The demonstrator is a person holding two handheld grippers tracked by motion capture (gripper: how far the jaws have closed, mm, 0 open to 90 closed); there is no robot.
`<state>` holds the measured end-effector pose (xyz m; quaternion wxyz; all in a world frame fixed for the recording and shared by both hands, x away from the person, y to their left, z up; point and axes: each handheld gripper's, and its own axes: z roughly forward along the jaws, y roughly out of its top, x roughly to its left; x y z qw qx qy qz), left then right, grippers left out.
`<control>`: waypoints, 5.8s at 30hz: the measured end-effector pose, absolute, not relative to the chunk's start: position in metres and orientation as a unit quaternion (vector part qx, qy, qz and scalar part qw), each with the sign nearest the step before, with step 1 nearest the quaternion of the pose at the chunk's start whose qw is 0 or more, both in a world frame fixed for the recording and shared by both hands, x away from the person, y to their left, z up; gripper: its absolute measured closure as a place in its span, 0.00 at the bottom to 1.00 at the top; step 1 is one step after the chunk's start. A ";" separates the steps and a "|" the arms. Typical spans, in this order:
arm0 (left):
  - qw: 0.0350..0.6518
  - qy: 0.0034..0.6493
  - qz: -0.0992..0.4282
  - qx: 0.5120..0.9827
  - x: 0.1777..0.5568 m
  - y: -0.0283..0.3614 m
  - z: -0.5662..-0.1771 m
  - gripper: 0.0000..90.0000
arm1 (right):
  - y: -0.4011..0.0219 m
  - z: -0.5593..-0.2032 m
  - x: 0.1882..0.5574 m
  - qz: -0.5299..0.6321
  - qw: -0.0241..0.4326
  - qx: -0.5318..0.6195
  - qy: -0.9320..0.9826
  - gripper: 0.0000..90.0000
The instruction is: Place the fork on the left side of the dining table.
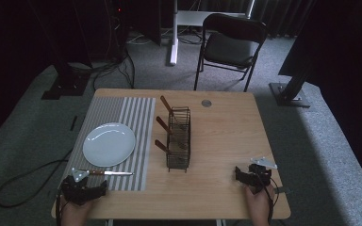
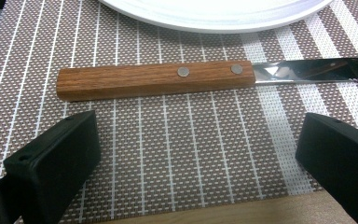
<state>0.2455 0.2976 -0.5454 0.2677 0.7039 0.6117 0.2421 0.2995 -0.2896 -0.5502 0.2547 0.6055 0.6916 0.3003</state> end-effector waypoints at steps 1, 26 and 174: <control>0.270 0.611 0.243 0.703 0.245 0.298 -0.546 0.00 | -0.290 -0.550 0.299 0.300 0.255 0.606 0.691 0.16; 0.261 0.604 0.227 0.718 0.248 0.297 -0.541 0.04 | -0.290 -0.550 0.299 0.300 0.254 0.607 0.691 0.16; 0.458 0.505 0.047 0.731 0.499 0.128 -0.402 0.75 | -0.290 -0.550 0.299 0.300 0.255 0.606 0.691 0.16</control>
